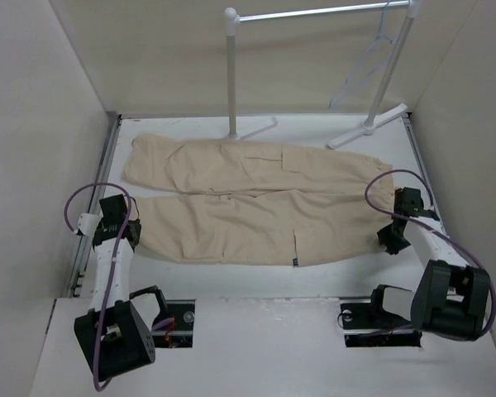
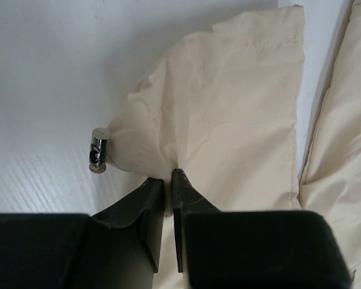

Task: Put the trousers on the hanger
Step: Flatten out the trousers at the center of the board, then fold the trousers at the center of the board.

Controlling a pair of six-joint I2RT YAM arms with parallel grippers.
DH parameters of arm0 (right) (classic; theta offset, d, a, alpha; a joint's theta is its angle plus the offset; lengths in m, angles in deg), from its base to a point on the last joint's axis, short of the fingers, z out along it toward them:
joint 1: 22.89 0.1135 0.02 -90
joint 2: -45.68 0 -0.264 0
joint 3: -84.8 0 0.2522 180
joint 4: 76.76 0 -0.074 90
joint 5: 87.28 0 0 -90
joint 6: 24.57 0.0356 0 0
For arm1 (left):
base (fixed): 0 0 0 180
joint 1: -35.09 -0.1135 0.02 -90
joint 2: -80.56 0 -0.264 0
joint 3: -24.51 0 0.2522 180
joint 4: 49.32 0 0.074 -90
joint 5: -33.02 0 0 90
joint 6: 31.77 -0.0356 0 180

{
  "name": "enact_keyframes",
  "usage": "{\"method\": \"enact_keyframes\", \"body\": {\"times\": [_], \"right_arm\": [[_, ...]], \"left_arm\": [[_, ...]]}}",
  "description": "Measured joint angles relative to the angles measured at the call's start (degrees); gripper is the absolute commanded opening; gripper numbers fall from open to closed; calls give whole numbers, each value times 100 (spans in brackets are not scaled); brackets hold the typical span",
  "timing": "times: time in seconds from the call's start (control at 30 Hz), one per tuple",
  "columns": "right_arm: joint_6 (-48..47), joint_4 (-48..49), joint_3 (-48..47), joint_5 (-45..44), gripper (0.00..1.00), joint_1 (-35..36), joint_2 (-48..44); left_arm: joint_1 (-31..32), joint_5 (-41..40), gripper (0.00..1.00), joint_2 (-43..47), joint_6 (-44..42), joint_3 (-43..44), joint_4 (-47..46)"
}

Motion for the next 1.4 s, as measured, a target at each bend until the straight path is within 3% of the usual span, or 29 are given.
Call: {"method": "enact_keyframes", "body": {"times": [0.1, 0.17, 0.4, 0.7, 0.87, 1.0, 1.2, 1.3, 1.37, 1.4], "right_arm": [[13, 319, 0, 26, 12, 37, 444], [28, 448, 2, 44, 4, 46, 542], [85, 529, 2, 90, 0, 136, -186], [111, 422, -544, 319, 0, 682, -678], [81, 411, -1377, 326, 0, 682, -310], [-37, 494, -2562, 367, 0, 684, 850], [-157, 566, -4863, 492, 0, 686, 3077], [-190, 457, -6065, 514, 5, 686, 4076], [-208, 369, -6922, 444, 23, 680, 4728], [-205, 334, -7342, 404, 39, 680, 5040]], "left_arm": [[0, -2, 7, -50, -7, 0, -33], [0, -11, 5, -52, -22, 0, -28], [-63, -280, 2, -35, -197, 326, 271], [-11, -1003, 3, -573, -588, 2387, 553], [195, -1198, 3, -1869, -758, 3252, 192], [448, -1261, 3, -3187, -866, 4177, -70], [728, -1178, 4, -5512, -1029, 6610, -363], [780, -1075, 8, -6701, -1095, 8111, -385], [787, -1051, 26, -7442, -1158, 9077, -415], [780, -1016, 41, -7792, -1191, 9541, -433]]}}
